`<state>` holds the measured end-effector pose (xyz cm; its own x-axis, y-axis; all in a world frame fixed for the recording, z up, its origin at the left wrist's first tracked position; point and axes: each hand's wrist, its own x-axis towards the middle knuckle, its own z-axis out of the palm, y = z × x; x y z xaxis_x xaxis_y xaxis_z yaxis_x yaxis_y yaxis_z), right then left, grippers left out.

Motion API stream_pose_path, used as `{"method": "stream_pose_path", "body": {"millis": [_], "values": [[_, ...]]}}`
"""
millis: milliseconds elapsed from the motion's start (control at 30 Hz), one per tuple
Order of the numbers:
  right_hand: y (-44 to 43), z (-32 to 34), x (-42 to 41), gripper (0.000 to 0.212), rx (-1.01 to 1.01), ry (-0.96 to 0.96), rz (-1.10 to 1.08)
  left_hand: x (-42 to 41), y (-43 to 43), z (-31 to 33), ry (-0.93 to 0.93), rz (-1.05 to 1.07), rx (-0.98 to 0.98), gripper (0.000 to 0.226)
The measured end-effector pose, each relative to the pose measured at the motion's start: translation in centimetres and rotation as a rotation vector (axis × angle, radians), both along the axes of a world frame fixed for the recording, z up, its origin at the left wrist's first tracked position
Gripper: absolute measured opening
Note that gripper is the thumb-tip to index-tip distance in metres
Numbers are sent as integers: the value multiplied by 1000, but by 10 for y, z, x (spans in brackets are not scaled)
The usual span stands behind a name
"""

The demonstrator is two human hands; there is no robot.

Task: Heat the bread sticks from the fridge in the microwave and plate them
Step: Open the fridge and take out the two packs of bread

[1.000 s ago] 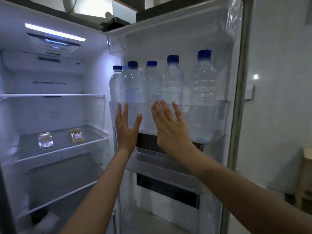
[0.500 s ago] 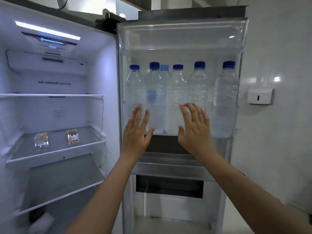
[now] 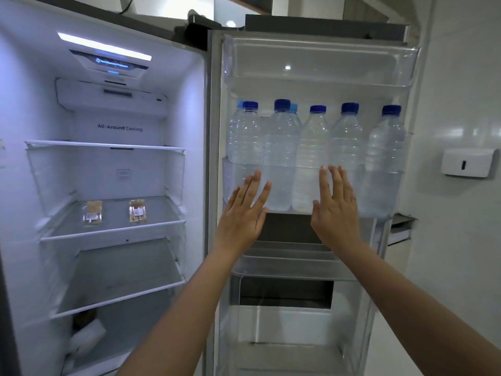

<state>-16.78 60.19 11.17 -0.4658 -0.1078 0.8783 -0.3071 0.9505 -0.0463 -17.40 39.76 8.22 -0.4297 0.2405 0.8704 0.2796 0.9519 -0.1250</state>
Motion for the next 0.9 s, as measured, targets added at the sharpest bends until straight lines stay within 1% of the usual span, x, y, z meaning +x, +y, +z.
{"method": "stream_pose_path", "body": {"millis": [100,167,367,467,600,733,800,900], "values": [[2,-5,-8,74,6,-60,14,-1,0,-4,-22,-4,-9,59],[-1,-9,-10,73,7,-64,38,-1,-1,-10,-20,5,-6,59],[-24,-31,-9,52,-116,4,192,1,-17,-22,-60,-4,-34,58],[-48,-42,-7,45,-139,41,325,6,-40,-33,-85,19,20,54],[-109,-59,-2,40,-28,74,549,13,-94,-50,-139,118,125,48],[-195,-70,-5,37,57,45,721,15,-170,-67,-187,208,189,47],[-242,-77,-15,36,73,9,772,14,-215,-73,-186,278,198,47],[-312,-90,-42,37,72,-118,780,6,-285,-78,-202,384,227,48]]}}
